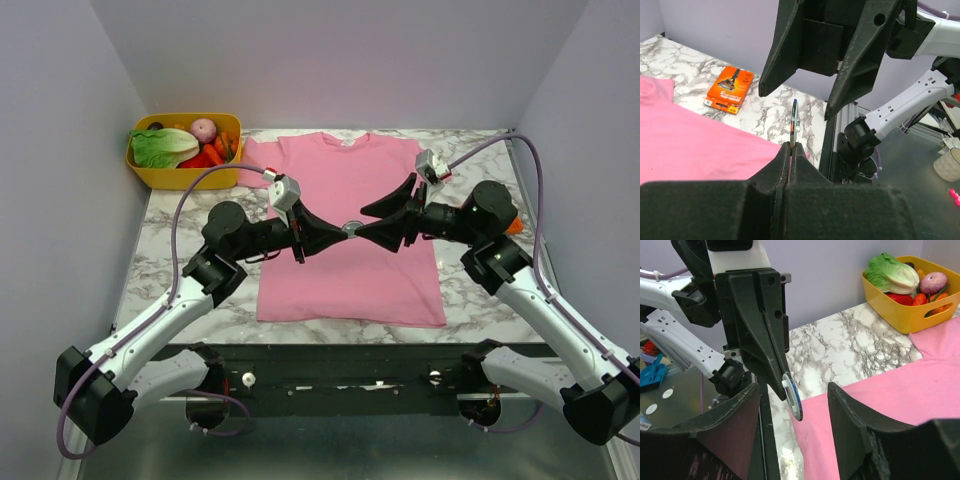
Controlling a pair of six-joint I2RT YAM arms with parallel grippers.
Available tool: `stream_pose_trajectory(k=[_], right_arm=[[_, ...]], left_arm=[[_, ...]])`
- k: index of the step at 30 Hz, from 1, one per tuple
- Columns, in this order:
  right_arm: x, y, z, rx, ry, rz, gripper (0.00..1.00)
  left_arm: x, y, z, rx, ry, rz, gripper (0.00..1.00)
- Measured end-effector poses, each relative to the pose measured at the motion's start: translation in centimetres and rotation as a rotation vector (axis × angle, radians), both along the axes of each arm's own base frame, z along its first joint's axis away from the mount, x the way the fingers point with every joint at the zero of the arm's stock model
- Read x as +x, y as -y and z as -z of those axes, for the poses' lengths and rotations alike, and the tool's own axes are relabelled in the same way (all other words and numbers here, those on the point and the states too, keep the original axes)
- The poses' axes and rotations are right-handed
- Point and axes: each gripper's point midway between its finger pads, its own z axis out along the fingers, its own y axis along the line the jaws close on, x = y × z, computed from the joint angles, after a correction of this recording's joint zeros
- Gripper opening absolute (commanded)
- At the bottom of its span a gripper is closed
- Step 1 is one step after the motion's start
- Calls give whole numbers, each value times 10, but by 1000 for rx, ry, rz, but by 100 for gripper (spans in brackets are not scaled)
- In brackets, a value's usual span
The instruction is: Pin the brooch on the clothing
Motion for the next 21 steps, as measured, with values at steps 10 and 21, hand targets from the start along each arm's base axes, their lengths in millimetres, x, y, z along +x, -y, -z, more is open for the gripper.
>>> stream_pose_trajectory(k=[10, 21], right_arm=[[0, -5, 10, -15, -36, -36, 47], [-2, -11, 16, -19, -77, -85, 32]], left_arm=[[-6, -5, -6, -2, 25, -4, 0], [-6, -5, -5, -1, 21, -4, 0]])
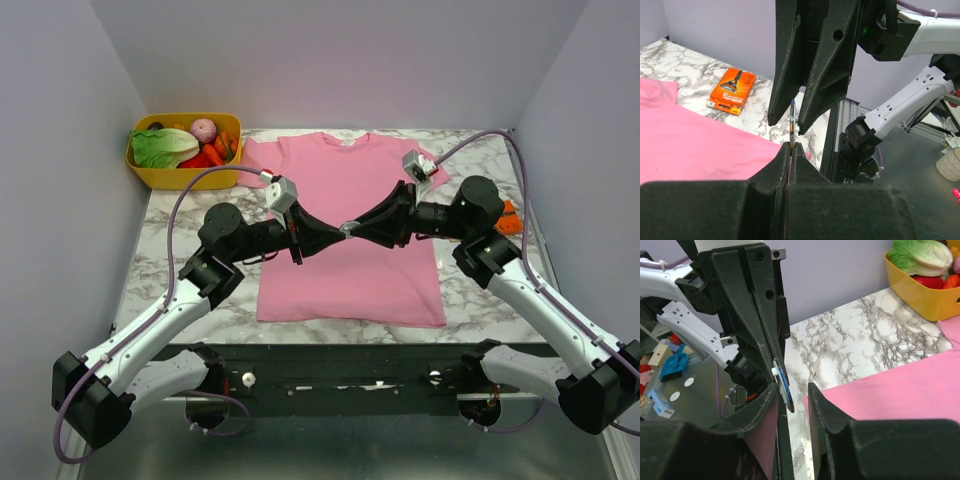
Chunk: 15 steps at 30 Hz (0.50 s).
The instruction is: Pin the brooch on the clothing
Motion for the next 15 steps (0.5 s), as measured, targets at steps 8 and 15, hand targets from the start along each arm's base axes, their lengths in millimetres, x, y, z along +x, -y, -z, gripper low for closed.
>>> stream_pose_trajectory(k=[8, 15], right_arm=[[-1, -3, 4, -3, -27, -28, 15], [-2, -5, 3, -13, -33, -53, 3]], left_arm=[[2, 1, 3, 7, -12, -5, 0], [5, 0, 4, 11, -13, -14, 0]])
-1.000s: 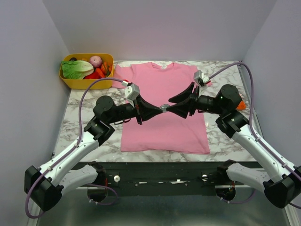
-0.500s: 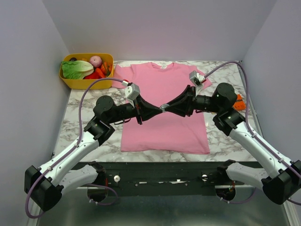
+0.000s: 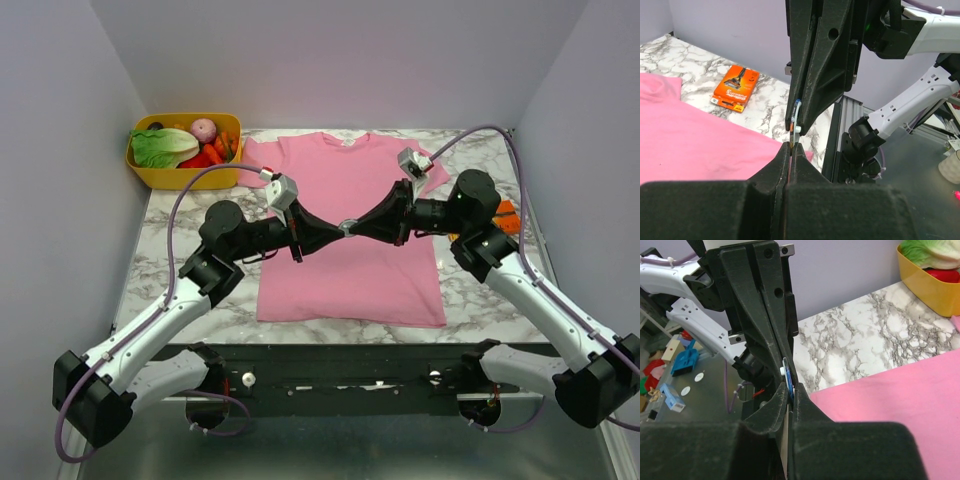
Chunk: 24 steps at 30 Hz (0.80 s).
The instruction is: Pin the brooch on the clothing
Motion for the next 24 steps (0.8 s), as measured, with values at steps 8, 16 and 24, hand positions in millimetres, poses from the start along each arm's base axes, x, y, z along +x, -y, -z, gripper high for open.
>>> stream_pose_trajectory(k=[8, 16, 24], right_arm=[[7, 0, 1, -51, 2, 23, 1], [25, 3, 12, -139, -35, 102, 1], [36, 6, 30, -224, -70, 162, 1]], left_arm=[[6, 0, 0, 33, -2, -18, 0], [18, 3, 8, 98, -25, -53, 0], [29, 6, 24, 172, -59, -104, 0]])
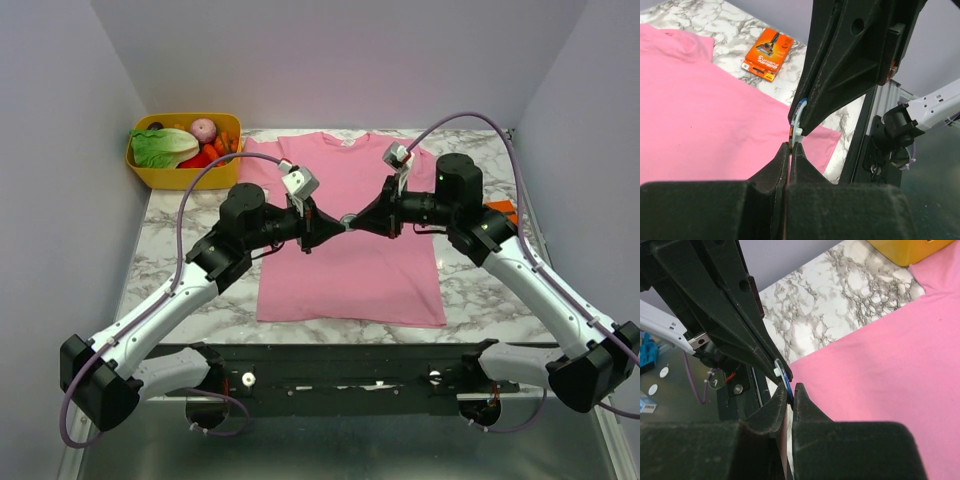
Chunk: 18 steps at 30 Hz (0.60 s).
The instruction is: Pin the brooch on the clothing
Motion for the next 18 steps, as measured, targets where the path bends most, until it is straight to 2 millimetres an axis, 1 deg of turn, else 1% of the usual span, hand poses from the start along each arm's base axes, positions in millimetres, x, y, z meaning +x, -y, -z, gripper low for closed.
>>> stream_pose_trajectory(k=[7, 12, 15, 16, 18], right_arm=[[1, -4, 7, -59, 19, -9, 1], [3, -7, 17, -119, 12, 4, 4], [3, -7, 22, -140, 8, 16, 15], [4, -7, 22, -145, 15, 18, 22], [5, -7, 22, -152, 27, 24, 27]], left_arm=[[4, 0, 7, 30, -19, -31, 0], [6, -2, 15, 52, -44, -46, 0], [7, -2, 19, 64, -56, -52, 0], [8, -2, 20, 65, -57, -57, 0], [8, -2, 19, 64, -56, -61, 0]])
